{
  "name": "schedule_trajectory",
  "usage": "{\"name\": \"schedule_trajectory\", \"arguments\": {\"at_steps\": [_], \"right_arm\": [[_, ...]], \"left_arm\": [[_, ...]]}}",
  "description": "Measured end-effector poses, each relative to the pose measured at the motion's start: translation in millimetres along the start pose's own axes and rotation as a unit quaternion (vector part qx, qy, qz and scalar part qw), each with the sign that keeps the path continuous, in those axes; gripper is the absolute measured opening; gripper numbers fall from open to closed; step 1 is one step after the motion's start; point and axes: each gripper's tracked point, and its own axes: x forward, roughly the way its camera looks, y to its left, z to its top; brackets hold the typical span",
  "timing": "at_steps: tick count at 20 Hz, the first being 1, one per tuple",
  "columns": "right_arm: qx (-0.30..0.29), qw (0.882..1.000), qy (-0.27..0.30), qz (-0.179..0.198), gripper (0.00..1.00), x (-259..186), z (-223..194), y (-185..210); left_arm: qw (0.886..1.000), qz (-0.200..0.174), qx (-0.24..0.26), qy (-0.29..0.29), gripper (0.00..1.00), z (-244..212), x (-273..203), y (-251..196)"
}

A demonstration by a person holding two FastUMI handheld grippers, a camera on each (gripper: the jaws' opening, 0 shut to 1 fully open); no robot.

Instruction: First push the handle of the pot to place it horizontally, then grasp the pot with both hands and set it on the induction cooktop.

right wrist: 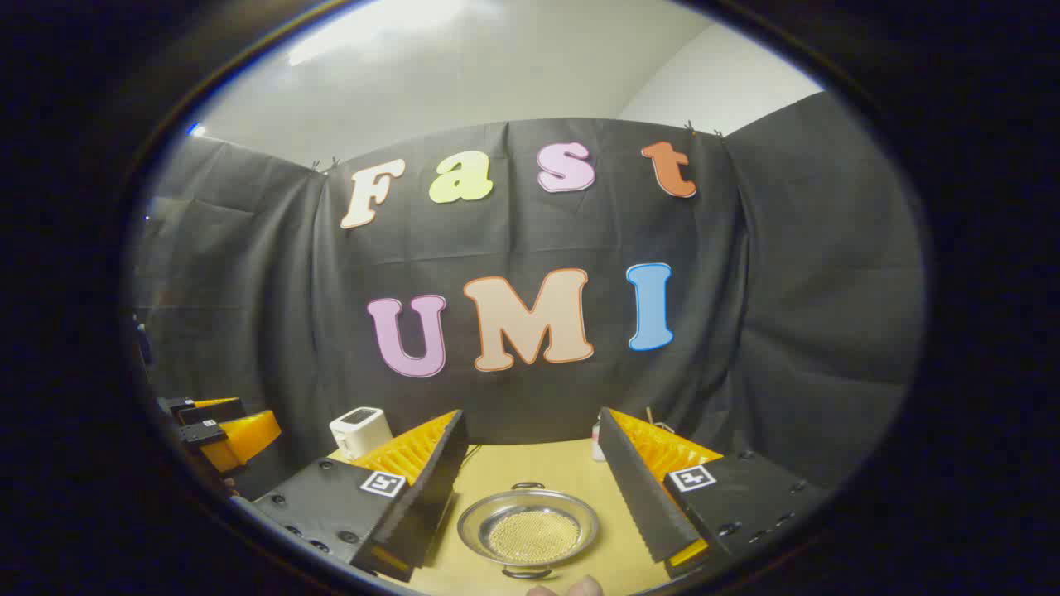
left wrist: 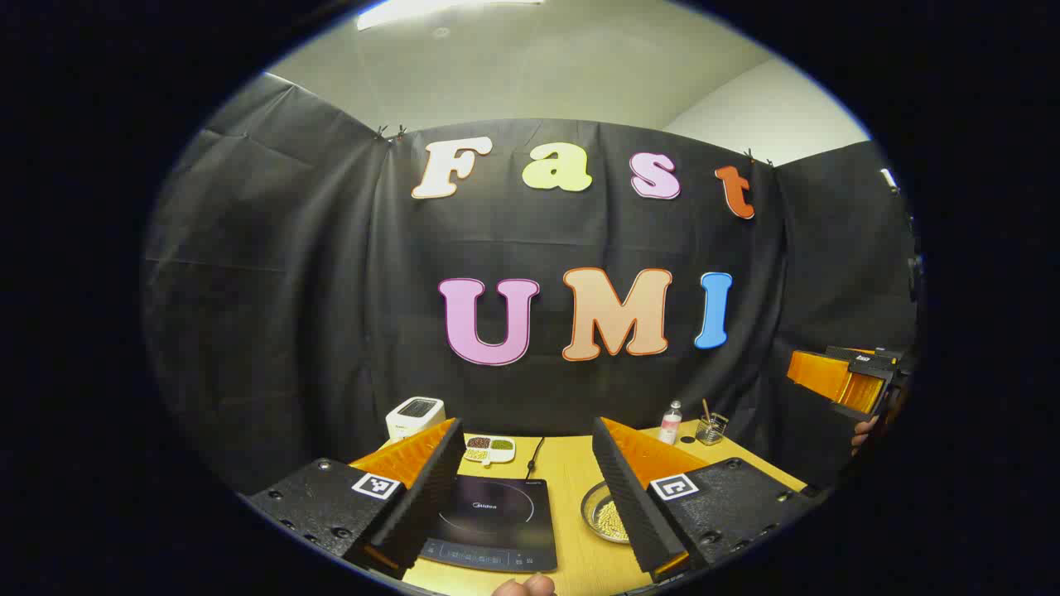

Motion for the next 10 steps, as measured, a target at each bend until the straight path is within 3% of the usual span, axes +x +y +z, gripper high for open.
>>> {"name": "schedule_trajectory", "arguments": {"at_steps": [1,2,7,8,9,10], "right_arm": [[-0.002,1.0,-0.001,0.0,0.92,-0.5,0.5,-1.2],[-0.005,1.0,-0.001,0.0,0.99,-0.8,0.5,-1.3],[-0.005,1.0,0.005,0.004,0.99,-2.0,-0.7,0.2],[-0.005,1.0,0.005,0.004,0.99,-1.8,-1.0,0.7],[-0.005,1.0,0.005,0.004,0.99,-1.8,-0.4,1.3],[-0.005,1.0,0.005,0.004,0.99,-3.1,-1.0,1.2]], "left_arm": [[1.0,0.0,-0.001,0.002,0.89,-1.0,-1.2,-1.8],[1.0,-0.001,-0.002,0.001,0.89,-1.1,-2.2,-2.7],[1.0,0.001,-0.002,0.003,0.89,-2.3,-2.9,-2.5],[1.0,0.001,-0.003,0.005,0.94,-2.8,-3.9,-1.6],[1.0,0.002,-0.004,0.004,0.9,-3.7,-4.3,-1.3],[1.0,0.002,-0.003,0.005,0.94,-3.3,-3.6,-1.0]]}}
